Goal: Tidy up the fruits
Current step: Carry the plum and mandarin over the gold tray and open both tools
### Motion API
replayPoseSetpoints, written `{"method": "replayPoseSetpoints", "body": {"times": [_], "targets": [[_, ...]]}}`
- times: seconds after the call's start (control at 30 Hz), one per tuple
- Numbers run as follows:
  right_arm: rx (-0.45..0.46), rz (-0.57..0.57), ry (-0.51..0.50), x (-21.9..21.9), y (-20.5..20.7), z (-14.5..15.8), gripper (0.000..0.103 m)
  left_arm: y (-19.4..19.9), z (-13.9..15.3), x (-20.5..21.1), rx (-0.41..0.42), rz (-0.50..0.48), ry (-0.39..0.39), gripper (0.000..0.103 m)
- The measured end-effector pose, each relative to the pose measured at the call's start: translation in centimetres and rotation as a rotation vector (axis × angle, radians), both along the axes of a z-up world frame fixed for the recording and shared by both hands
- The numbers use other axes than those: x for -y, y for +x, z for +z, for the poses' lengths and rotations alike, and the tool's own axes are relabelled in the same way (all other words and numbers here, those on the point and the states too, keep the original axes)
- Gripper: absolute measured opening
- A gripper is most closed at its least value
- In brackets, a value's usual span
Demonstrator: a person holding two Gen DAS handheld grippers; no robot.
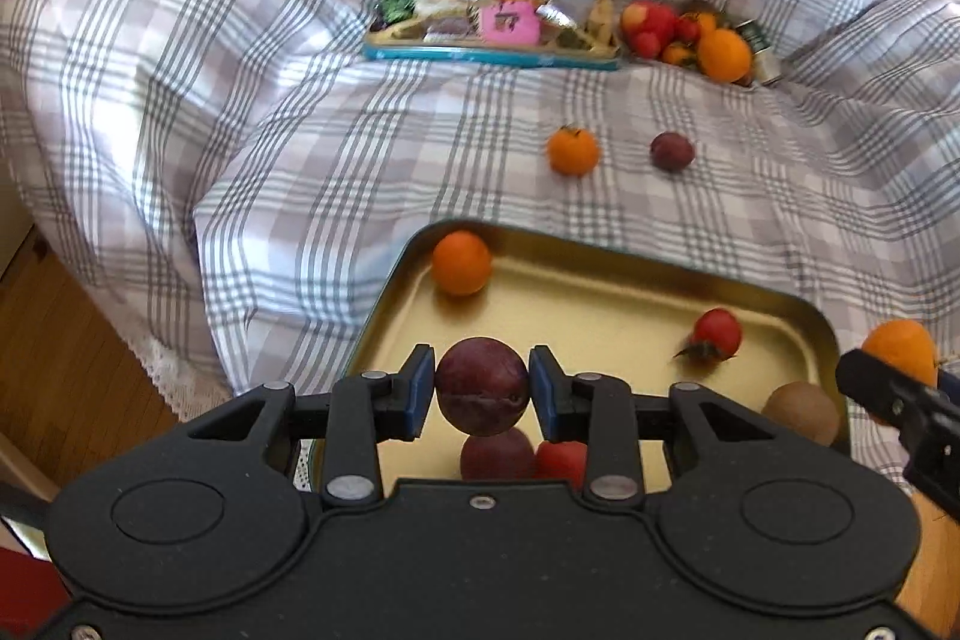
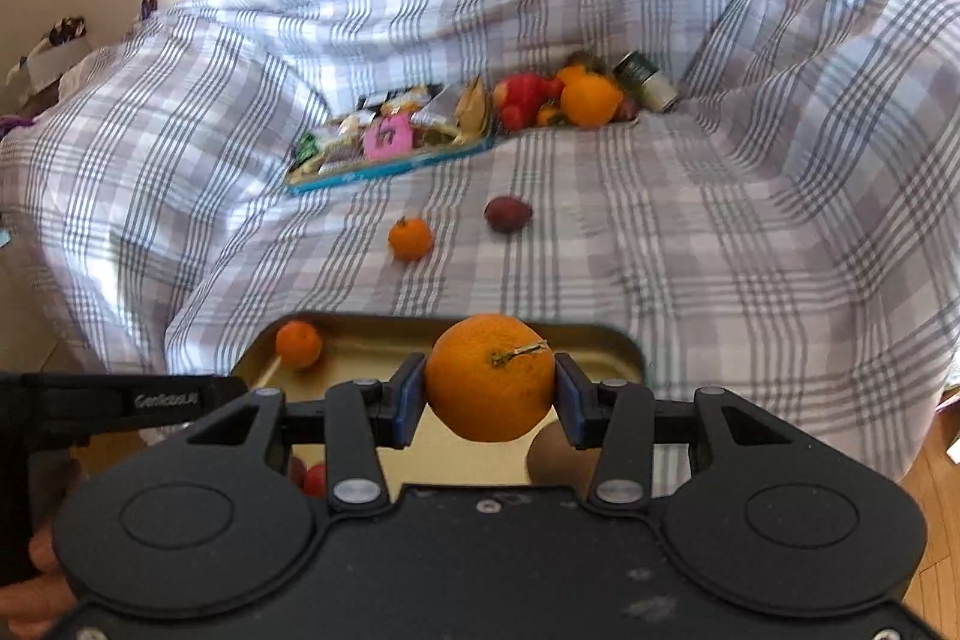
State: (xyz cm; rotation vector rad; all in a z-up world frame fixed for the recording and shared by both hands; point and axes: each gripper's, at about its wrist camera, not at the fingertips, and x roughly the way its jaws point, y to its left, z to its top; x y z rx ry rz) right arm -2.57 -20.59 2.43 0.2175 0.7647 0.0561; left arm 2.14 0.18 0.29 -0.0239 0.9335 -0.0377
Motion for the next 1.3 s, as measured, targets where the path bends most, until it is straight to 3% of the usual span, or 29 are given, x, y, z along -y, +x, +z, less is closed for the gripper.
{"method": "replayPoseSetpoints", "body": {"times": [0.33, 0.6, 1.07, 1.3], "targets": [[-0.015, 0.021, -0.010, -0.7, -0.1, -0.3, 0.047, -0.2, -0.7, 0.1, -0.040, 0.031, 0.018, 0.044], [-0.024, 0.038, -0.007, -1.2, 0.1, -0.4, 0.047, -0.6, 0.1, 0.1, -0.005, 0.031, 0.020, 0.044], [-0.029, 0.041, -0.005, -1.2, 0.1, -0.7, 0.048, -0.7, -1.2, 0.4, -0.078, 0.034, 0.024, 0.044], [0.020, 0.033, -0.052, -1.5, 0.1, -0.3, 0.047, -0.6, -1.9, 0.7, -0.111, 0.028, 0.030, 0.044]]}}
